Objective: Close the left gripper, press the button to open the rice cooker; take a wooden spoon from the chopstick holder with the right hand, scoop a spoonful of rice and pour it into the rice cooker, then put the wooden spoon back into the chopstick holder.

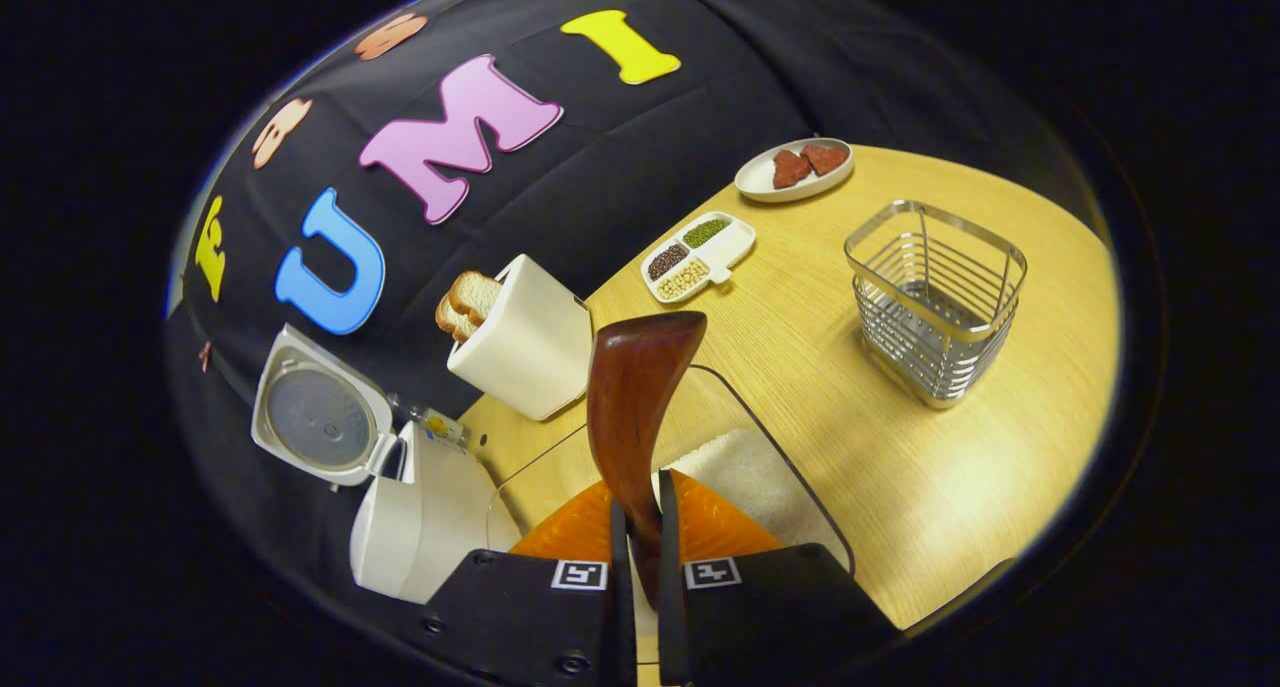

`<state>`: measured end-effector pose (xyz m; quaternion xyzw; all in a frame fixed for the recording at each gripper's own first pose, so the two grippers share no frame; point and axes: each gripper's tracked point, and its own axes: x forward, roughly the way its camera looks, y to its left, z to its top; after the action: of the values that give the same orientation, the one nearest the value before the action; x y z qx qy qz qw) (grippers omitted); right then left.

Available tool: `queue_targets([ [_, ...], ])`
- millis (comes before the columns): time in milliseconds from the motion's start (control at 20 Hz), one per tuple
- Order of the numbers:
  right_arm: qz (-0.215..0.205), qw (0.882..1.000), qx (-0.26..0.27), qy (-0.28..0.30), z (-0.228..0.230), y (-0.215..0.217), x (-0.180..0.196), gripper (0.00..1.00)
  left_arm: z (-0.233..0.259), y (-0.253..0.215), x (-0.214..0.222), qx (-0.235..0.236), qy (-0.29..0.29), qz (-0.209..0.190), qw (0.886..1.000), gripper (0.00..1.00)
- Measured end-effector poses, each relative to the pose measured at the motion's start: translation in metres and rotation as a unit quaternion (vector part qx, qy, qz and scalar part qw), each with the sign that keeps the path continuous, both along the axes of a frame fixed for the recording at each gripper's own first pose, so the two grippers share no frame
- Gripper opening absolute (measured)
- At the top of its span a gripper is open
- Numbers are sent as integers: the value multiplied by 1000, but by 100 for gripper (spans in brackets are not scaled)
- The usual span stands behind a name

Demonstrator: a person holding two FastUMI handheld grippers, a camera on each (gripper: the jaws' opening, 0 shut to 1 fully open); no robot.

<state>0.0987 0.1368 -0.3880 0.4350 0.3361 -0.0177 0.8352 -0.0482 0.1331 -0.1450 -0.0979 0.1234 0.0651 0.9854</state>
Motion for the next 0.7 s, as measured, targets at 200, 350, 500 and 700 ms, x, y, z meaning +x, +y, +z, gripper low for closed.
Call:
queue_targets([
  [200, -30, 997, 70, -13, 13, 1, -4, 13, 4, 4, -8, 4, -3, 9, 1000, 95],
  [350, -34, 995, 96, -20, 22, -2, -7, 13, 7, 5, -13, 2, -5, 14, 1000, 95],
  [500, -36, 993, 110, -31, 31, -9, -11, 13, 8, 4, -18, 2, -8, 18, 1000, 95],
  [700, -48, 990, 129, -42, 50, -21, -10, 13, 8, -1, -24, -3, -9, 16, 1000, 95],
])
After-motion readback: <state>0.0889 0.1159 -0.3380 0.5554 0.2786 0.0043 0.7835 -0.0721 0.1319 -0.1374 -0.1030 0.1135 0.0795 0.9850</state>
